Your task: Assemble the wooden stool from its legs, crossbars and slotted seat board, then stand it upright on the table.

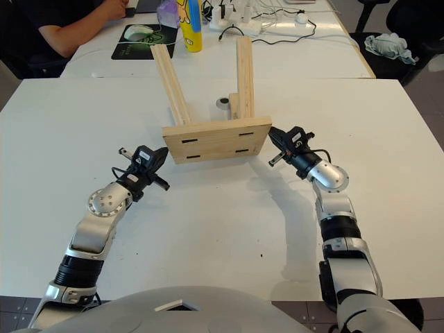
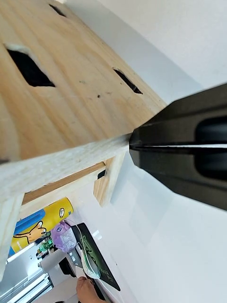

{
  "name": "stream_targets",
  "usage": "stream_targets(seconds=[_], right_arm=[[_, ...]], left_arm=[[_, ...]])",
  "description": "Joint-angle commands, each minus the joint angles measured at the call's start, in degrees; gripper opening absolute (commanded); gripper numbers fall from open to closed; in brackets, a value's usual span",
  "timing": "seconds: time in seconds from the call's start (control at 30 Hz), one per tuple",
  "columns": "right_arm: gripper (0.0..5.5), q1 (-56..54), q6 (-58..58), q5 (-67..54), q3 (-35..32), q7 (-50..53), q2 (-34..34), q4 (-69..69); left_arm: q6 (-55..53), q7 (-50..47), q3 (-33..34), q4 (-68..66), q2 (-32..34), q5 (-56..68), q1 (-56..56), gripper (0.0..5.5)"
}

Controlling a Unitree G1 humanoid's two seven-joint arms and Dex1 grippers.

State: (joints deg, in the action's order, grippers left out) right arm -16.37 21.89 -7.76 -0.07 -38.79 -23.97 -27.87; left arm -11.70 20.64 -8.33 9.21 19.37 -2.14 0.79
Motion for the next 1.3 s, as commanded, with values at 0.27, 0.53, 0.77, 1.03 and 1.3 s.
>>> stream_targets(seconds=[0.27, 0.53, 0.77, 1.03, 1.3], right_arm=[[0.04, 34.8, -20.6, -2.9, 7.8, 3.6, -2.7, 47.3], [0.04, 43.7, -26.5, -2.5, 5.9, 9.1, -2.9, 55.2], [0.04, 42.5, -23.9, 0.3, -0.3, 17.5, 1.4, 48.3], [0.04, 40.3, -25.1, 4.0, 4.0, 21.5, 6.7, 43.3], [0.04, 37.1, -28.2, 7.6, 7.0, 26.0, 11.8, 36.8]], left_arm=[[-4.1, 8.1, -0.8, 22.1, 7.3, 9.8, -22.7, 0.00], [-5.4, 3.5, 6.0, 25.7, 6.6, 14.1, -28.2, 0.00], [4.7, -1.8, 9.9, 23.1, 2.0, 10.2, -29.3, 0.00], [2.7, -3.4, 5.7, 12.1, 1.9, 2.3, -25.3, 0.00], [2.2, -5.3, 2.3, 5.1, 0.2, -2.9, -22.0, 0.00]])
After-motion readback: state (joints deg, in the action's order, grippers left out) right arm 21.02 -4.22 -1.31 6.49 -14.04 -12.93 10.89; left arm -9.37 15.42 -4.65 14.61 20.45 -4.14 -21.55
